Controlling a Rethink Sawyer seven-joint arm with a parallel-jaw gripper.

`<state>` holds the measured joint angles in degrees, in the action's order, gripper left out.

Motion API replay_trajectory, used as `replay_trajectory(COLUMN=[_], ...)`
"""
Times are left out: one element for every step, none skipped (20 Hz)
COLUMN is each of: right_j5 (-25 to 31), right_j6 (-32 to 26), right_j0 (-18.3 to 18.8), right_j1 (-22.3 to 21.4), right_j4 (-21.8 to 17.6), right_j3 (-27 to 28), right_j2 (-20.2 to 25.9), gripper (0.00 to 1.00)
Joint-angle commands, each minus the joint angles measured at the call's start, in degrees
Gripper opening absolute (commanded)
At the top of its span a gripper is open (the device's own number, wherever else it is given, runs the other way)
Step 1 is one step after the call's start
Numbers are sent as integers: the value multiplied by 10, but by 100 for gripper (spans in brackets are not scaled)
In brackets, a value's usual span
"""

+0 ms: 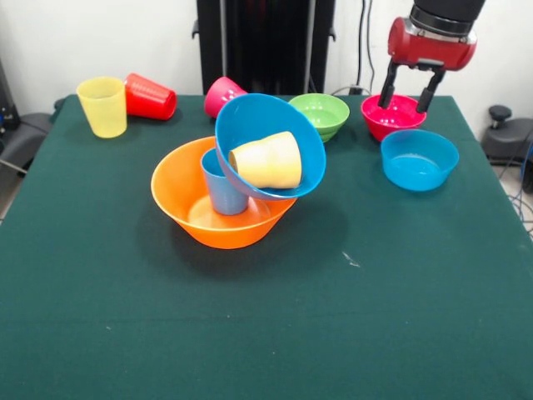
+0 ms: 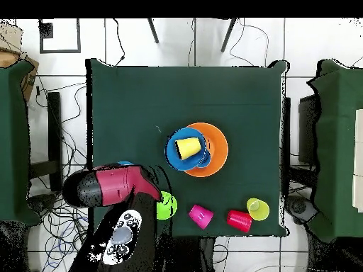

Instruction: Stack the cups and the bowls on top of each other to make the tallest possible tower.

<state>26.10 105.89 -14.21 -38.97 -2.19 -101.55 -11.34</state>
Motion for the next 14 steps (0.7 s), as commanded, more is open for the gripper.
replay_trajectory(right_j5=[-44,-51,-53,-55,-58,-64,-74,-75,-84,-88,-95,-101,-103,-105], right_j6=[81,83,84,86,87,89,91,89,91,89,88,84,80,78], right_j0=[13,13,11,10,8,9,9,11,10,13,17,24,30,35], right_j1=[-5,-3,-1,1,3,3,4,3,4,3,4,5,5,5], right_j4=[5,6,6,6,6,6,6,7,6,6,7,9,11,13], right_j3=[-10,-10,-9,-8,-6,-7,-7,-5,-5,-11,-14,-18,-23,-27], right_j2=[42,43,43,43,41,40,40,41,41,45,50,60,69,77], gripper=[100,100,100,100,100,100,100,100,100,100,100,100,100,100])
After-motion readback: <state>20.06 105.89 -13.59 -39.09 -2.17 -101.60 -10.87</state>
